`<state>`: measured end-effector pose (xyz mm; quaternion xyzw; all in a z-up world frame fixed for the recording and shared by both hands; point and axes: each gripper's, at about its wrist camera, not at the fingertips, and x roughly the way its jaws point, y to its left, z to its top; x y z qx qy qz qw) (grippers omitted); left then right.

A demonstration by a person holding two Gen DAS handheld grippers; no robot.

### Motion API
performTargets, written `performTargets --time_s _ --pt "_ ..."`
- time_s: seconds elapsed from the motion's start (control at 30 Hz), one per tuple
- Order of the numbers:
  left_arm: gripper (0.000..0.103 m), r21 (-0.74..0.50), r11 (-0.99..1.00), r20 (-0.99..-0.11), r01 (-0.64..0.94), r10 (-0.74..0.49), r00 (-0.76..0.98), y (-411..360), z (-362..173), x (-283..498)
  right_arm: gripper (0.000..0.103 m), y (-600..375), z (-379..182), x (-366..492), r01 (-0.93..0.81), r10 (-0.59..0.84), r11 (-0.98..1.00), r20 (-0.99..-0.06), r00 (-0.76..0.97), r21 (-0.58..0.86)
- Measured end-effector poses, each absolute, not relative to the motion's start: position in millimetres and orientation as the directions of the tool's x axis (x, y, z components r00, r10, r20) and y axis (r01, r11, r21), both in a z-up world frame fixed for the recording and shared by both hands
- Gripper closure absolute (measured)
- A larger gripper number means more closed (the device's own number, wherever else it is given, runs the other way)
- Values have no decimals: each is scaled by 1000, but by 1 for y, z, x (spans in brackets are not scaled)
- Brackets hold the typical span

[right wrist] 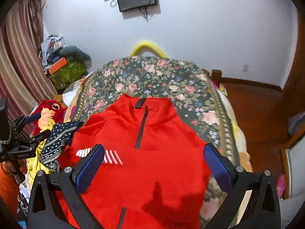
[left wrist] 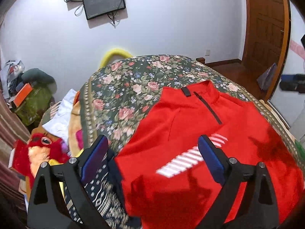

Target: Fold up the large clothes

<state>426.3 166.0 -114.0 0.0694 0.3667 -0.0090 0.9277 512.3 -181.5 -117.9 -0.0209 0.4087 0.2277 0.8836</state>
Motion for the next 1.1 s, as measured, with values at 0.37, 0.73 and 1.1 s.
performTargets --time_s 0.37,0.73,1.1 --pt "7 -12 1000 -770 13 -18 638 190 -193 559 1 -145 -219 640 -389 372 903 -789 489 185" --pt "28 -197 980 -847 33 -187 497 183 -264 634 42 -118 -291 717 -358 467 865 -825 319 351" --pt "100 -60 998 -777 -21 -34 629 178 -220 599 95 -106 -242 655 -453 480 852 -736 477 262"
